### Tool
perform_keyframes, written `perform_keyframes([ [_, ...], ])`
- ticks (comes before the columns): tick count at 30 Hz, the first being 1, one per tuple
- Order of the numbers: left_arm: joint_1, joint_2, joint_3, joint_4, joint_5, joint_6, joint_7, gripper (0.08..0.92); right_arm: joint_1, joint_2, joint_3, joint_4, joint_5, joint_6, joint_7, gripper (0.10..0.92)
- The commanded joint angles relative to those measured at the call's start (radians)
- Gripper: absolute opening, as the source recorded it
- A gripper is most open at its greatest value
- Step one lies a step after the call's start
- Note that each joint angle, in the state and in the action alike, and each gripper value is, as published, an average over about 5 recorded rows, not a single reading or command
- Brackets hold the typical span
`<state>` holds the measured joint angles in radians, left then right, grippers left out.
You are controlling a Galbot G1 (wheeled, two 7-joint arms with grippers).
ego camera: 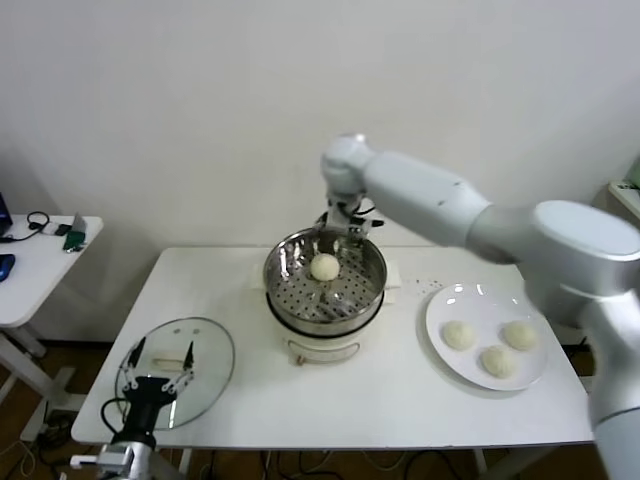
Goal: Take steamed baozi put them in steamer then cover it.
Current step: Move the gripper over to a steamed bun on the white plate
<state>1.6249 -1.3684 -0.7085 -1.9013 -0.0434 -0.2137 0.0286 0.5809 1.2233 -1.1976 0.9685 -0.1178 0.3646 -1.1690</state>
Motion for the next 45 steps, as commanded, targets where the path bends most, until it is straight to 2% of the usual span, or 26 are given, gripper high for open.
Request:
perform_keyframes([
  [1, 0.005, 0.005, 0.004, -0.002, -0.001, -0.003, 0.0, 0.823, 0.129, -0.324, -0.178, 0.135, 0.464, -0.361, 0.083, 0.823],
  [7, 0.006, 0.008, 0.007, -0.006, -0.001, 0.0, 0.0, 0.823, 0.055, -0.505, -0.204, 0.204, 0.497, -0.533, 0.102, 0.823],
  [15, 0.008, 0.003, 0.008, -0.015, 0.003, 0.007, -0.001, 0.823, -0.172, -0.601, -0.113, 0.216, 0.385, -0.587, 0.091, 0.823],
  [23, 0.023, -0.002, 0.0, -0.023, -0.001, 0.01, -0.003, 0.823, -0.389, -0.55, 0.061, 0.103, 0.256, -0.549, 0.084, 0.823],
  [45, 0.043, -0.013, -0.004, -0.011, 0.011, 0.001, -0.005, 0.823, -0.501, -0.388, 0.173, -0.055, 0.208, -0.515, 0.103, 0.823],
])
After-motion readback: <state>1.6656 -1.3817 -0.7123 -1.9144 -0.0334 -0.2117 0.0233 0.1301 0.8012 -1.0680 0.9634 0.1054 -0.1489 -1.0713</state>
